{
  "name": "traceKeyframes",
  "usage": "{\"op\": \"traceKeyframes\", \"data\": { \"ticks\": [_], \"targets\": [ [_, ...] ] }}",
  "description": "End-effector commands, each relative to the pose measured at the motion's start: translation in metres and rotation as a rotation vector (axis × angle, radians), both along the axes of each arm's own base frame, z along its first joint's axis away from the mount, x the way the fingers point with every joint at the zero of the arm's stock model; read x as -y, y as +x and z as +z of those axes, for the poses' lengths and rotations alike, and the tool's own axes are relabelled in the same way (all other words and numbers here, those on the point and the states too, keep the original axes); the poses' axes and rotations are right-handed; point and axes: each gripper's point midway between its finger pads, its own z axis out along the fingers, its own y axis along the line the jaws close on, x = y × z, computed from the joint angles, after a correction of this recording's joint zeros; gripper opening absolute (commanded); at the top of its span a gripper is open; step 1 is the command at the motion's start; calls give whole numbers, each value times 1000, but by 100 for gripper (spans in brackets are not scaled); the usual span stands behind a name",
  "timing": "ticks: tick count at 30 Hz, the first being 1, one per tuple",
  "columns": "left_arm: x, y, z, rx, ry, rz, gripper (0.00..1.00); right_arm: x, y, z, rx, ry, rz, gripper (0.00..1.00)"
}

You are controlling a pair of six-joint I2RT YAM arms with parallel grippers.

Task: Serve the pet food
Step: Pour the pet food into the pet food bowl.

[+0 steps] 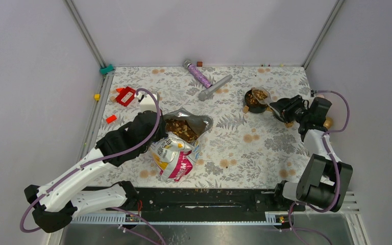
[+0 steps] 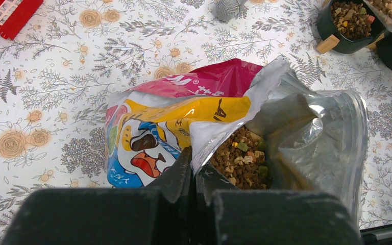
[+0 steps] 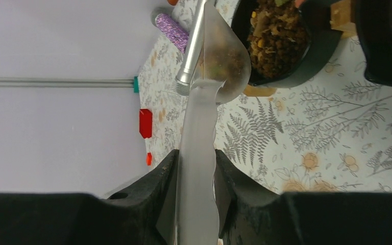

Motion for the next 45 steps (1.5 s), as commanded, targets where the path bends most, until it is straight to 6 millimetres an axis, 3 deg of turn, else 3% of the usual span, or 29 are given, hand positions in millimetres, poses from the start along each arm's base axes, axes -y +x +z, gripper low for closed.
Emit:
{"op": "traceKeyframes", "data": {
  "ticks": [1,19,45],
  "targets": [
    [20,4,33,79,-128,-38,0,9,-2,15,42,-76,14,0],
    [20,5,31,80,-117,-32,0,27,-8,-1,-144,-161,-17,0],
    [21,6,31,77,-111,-36,0,22,-3,-2,-245,-200,9,0]
  ]
}}
